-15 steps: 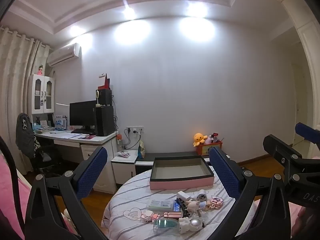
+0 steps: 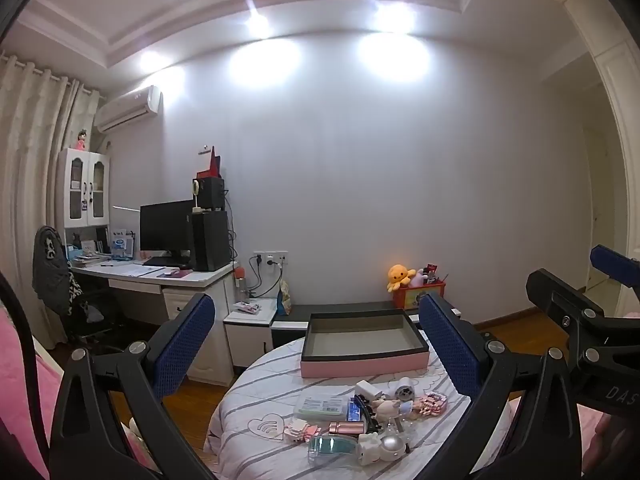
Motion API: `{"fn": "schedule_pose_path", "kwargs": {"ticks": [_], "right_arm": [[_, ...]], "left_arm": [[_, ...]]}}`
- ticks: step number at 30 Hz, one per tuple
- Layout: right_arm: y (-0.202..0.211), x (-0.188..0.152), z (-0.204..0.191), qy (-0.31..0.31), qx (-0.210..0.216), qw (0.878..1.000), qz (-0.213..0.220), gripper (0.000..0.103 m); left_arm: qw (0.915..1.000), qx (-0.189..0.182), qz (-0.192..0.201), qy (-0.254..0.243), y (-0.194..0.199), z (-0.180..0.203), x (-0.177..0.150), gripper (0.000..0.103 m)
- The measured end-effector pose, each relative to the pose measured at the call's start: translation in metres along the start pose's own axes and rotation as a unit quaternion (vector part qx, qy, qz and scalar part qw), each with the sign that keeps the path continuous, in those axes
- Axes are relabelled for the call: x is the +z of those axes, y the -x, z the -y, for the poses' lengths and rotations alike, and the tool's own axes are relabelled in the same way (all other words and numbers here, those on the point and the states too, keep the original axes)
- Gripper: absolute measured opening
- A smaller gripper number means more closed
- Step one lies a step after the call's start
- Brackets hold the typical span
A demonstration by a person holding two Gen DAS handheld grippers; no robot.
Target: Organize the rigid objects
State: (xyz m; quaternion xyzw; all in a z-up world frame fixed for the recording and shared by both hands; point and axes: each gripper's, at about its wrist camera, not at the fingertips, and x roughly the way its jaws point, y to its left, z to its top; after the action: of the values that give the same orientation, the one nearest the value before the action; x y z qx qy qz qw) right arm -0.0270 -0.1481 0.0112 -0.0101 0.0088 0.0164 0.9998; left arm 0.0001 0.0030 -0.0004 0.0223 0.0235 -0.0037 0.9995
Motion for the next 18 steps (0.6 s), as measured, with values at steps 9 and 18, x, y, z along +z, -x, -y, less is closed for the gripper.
{"fn": "schedule_pose_path", "kwargs": {"ticks": [9,18], "right_arm": [[-0.0011,-0.0006,0.0002,-0.001,0.000,1.000,0.000,0.103],[-0.0013,-0.0006,-0.0002,-0.002,0.000,1.000,-0.001,0.103]], "left_arm": [[1.0000,0.001,0.002,-0.001,0.0021,-0.0004,-0.0001,0.103],[1.0000,0.000,0.002,-0.001,0.0036,-0.0010,0.0020,0.103]]}}
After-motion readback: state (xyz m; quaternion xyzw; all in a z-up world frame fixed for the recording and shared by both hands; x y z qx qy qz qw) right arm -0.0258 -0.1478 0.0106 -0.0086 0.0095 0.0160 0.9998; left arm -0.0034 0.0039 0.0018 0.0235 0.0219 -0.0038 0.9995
